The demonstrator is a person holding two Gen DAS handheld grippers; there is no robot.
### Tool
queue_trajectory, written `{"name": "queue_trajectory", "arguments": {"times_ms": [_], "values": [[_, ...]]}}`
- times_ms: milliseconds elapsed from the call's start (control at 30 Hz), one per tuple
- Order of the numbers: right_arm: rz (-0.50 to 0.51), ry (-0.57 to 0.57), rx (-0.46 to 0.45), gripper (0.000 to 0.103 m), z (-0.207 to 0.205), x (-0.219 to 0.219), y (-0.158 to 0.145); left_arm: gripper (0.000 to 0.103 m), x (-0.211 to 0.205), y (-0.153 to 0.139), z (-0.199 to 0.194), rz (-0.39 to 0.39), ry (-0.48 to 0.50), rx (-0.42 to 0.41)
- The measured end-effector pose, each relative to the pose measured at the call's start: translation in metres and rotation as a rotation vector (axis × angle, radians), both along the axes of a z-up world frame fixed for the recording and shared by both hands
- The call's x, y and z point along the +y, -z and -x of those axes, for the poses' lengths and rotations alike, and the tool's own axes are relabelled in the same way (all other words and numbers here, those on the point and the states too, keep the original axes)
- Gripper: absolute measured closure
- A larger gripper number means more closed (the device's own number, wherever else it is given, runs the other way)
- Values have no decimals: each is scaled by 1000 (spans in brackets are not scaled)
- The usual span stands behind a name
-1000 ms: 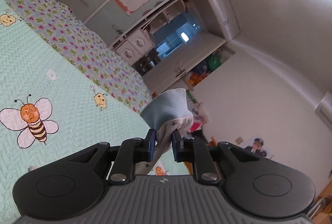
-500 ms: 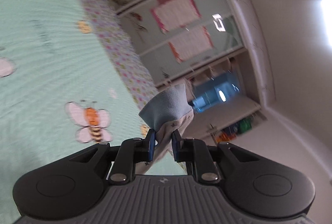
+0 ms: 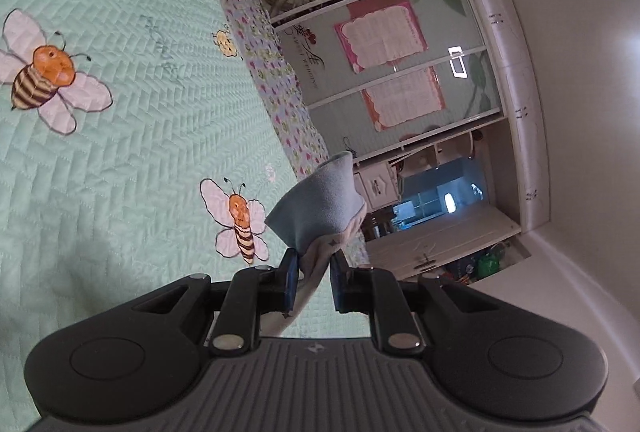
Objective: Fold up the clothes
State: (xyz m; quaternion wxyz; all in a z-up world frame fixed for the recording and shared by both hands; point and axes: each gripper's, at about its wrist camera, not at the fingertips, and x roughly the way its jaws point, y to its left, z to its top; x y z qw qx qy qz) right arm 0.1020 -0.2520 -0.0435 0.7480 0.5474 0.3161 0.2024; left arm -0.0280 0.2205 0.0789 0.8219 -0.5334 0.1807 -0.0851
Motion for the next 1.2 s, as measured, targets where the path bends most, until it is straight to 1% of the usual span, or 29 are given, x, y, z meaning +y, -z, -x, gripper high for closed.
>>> {"name": "queue_trajectory", "arguments": {"times_ms": [100,133,200,233,300,400,467,500,533,600,633,667,700,733,800,900,1033,1067,1133,1167,1200], "values": [[-23,-55,30,45,16,7,6,87,3,-2,-3,-8,-19,4],[-40,-64,33,45,24,9,7,87,3,-4,-3,-4,-18,-2],[-98,-73,33,44,38,10,9,87,2,-7,-6,-22,-13,-8],[-91,-81,34,44,39,12,10,87,2,-8,-7,-33,-11,-10],[-77,-97,37,42,40,17,12,87,0,-10,-11,-30,-9,-7],[-56,-121,40,54,42,24,15,88,-5,-17,-20,-29,4,-22],[-42,-137,43,54,44,28,17,88,-13,-30,-27,-20,49,-65],[-39,-143,43,53,45,29,17,88,-19,-39,-31,-23,87,-99],[-45,-141,42,51,47,27,15,88,-29,-51,-32,-35,147,-141],[-91,-112,46,47,56,19,13,87,-49,-76,-33,-63,279,-225],[-125,-89,48,45,63,12,13,87,-61,-85,-29,-95,359,-256],[-160,-64,46,44,72,4,13,87,-72,-93,-24,-132,442,-283],[-182,-42,41,44,82,-5,12,87,-84,-102,-19,-169,525,-310],[-189,-23,36,42,94,-15,11,87,-96,-105,-11,-223,615,-320],[-195,8,36,37,120,-34,11,87,-123,-98,9,-359,804,-300],[-203,44,72,37,154,-53,19,87,-161,-60,36,-531,1034,-201],[-200,39,79,37,181,-56,20,87,-191,-6,57,-691,1192,-53],[-178,30,78,37,184,-54,17,85,-193,4,59,-711,1198,-23],[-126,2,70,37,185,-48,10,78,-185,15,58,-699,1151,14],[-99,-14,65,37,185,-44,6,73,-178,15,58,-680,1106,18],[-73,-31,59,36,186,-41,2,62,-172,13,58,-661,1058,19]]}}
